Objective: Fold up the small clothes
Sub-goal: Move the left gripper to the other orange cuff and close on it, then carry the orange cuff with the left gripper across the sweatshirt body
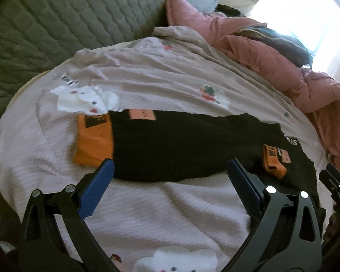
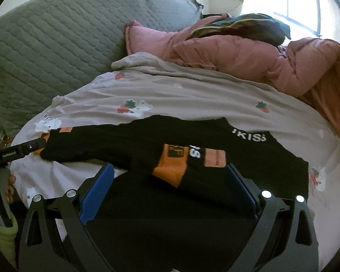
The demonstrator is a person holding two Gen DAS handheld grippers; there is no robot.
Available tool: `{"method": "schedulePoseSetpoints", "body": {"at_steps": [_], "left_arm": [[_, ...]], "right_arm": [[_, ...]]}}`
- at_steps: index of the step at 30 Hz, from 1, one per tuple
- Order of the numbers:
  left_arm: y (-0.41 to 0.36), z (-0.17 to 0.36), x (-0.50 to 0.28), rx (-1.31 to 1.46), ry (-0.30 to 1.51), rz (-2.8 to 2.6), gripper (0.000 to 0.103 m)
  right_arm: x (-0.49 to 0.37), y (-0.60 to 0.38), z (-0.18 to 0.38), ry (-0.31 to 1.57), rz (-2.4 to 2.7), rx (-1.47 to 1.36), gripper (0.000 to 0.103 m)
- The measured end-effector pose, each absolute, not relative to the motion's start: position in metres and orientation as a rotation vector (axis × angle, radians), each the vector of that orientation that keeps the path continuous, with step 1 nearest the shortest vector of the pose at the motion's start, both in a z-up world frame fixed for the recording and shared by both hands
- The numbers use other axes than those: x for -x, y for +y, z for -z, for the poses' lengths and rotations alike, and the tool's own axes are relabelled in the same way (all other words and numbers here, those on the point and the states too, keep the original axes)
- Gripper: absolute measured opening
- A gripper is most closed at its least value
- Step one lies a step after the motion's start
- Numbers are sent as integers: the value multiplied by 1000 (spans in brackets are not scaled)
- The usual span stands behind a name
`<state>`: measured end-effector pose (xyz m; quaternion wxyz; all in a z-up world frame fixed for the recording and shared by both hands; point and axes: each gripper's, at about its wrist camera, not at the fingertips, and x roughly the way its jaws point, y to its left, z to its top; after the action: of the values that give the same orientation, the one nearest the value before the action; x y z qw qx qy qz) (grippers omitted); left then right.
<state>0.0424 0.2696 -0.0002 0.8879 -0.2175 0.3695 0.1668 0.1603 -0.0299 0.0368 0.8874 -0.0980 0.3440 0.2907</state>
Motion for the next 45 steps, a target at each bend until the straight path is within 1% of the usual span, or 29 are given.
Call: {"method": "schedulePoseSetpoints", "body": {"at_steps": [12, 14, 16, 18, 20, 23, 25, 26, 28, 31, 38, 45], "left_arm": [[311, 31, -28, 629, 831, -366, 93], [318, 39, -29, 683, 841, -367, 91], [326, 44, -29, 738, 833, -368, 82], [332, 46, -30, 784, 812, -383, 75], [338, 46, -33, 801, 786, -409, 71], [341, 46, -44, 796, 770, -440, 61], [345, 49, -53, 799, 771, -445, 46], [346, 51, -56, 792, 777, -455, 41], [347, 53, -60, 779, 769, -469, 21], [349, 52, -58, 775, 733, -461, 10], [324, 14, -56, 689, 624, -372, 8], [275, -30, -81, 613, 585, -231, 8]], "right_arm": [[-157, -11, -31, 724, -639, 216, 96], [-158, -12, -28, 728, -638, 210, 96], [-159, -13, -25, 735, -635, 199, 96], [-162, -15, -21, 745, -630, 187, 96], [-163, -16, -17, 756, -626, 180, 96], [-166, -19, -12, 767, -620, 173, 96], [-168, -22, -10, 772, -612, 167, 96], [-170, -24, -8, 778, -607, 159, 96], [-173, -26, -7, 783, -597, 151, 96], [-178, -32, -4, 790, -582, 135, 96], [-183, -50, -1, 799, -558, 91, 96], [-185, -74, -8, 780, -533, 40, 96]]}}
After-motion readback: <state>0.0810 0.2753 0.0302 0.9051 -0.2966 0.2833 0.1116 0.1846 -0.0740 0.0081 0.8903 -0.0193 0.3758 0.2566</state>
